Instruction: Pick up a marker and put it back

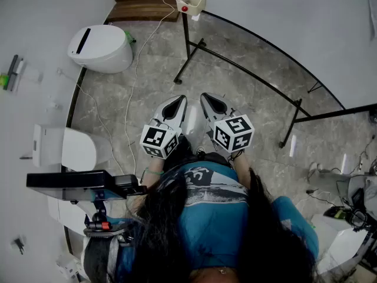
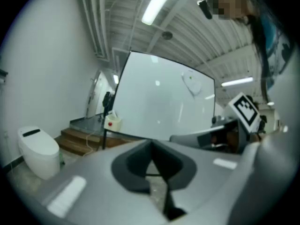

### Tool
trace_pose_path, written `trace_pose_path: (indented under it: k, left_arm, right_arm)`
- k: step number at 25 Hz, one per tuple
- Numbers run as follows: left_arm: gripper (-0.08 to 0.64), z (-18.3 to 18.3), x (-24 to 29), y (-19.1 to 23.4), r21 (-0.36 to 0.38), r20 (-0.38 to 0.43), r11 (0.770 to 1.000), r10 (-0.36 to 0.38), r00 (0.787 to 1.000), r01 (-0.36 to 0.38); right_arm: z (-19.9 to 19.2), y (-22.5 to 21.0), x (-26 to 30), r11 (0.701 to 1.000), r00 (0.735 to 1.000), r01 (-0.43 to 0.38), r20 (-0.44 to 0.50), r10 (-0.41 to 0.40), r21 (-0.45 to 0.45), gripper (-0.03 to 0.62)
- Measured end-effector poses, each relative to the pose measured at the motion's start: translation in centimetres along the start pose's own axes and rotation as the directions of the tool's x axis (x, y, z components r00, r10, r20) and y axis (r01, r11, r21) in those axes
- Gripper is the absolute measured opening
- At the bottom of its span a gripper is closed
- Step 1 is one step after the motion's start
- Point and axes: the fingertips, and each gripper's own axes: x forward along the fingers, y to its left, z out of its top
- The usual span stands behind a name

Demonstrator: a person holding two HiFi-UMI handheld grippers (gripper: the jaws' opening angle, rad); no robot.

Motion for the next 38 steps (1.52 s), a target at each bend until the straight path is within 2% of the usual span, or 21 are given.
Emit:
trace_pose_path:
  k: [11,15,22,28,32,38]
  left_arm:
    - [0.003,0.7,4.3,5.0,-0.001,-0.005,1.000,-0.028,1.000,0.028]
    - [0.003,0.9,7.5,9.5,-0.010,-0.015,0.998,-0.062,0.998,0.062]
    - [0.003,4.8,11.8,20.4,-0.020,0.003,0.996,-0.086,0.996,0.086]
    - [0.003,6.0,16.6,28.9,-0.036,-0.021,0.991,-0.126,0.992,0.125]
    - [0.003,6.5,19.5,32.1,-0.054,-0.032,0.988,-0.149,0.988,0.147]
    - [0.003,6.0,22.4,33.9,-0.089,-0.059,0.980,-0.184,0.981,0.179]
  right_arm:
    - [2.5,-3.0,5.4,0.999,0.999,0.026,0.019,-0.027,0.018,0.012]
    - [3.3,-4.9,10.1,0.998,0.998,0.061,0.005,-0.061,0.021,0.012]
    - [8.0,-6.1,19.8,0.993,0.994,0.108,0.027,-0.109,0.043,0.012]
    - [10.5,-9.0,27.7,0.982,0.986,0.165,0.020,-0.167,0.089,0.011]
    - [11.8,-11.0,30.6,0.976,0.980,0.198,0.005,-0.200,0.094,0.012]
    - [12.5,-13.7,33.9,0.971,0.975,0.219,-0.042,-0.216,0.092,0.012]
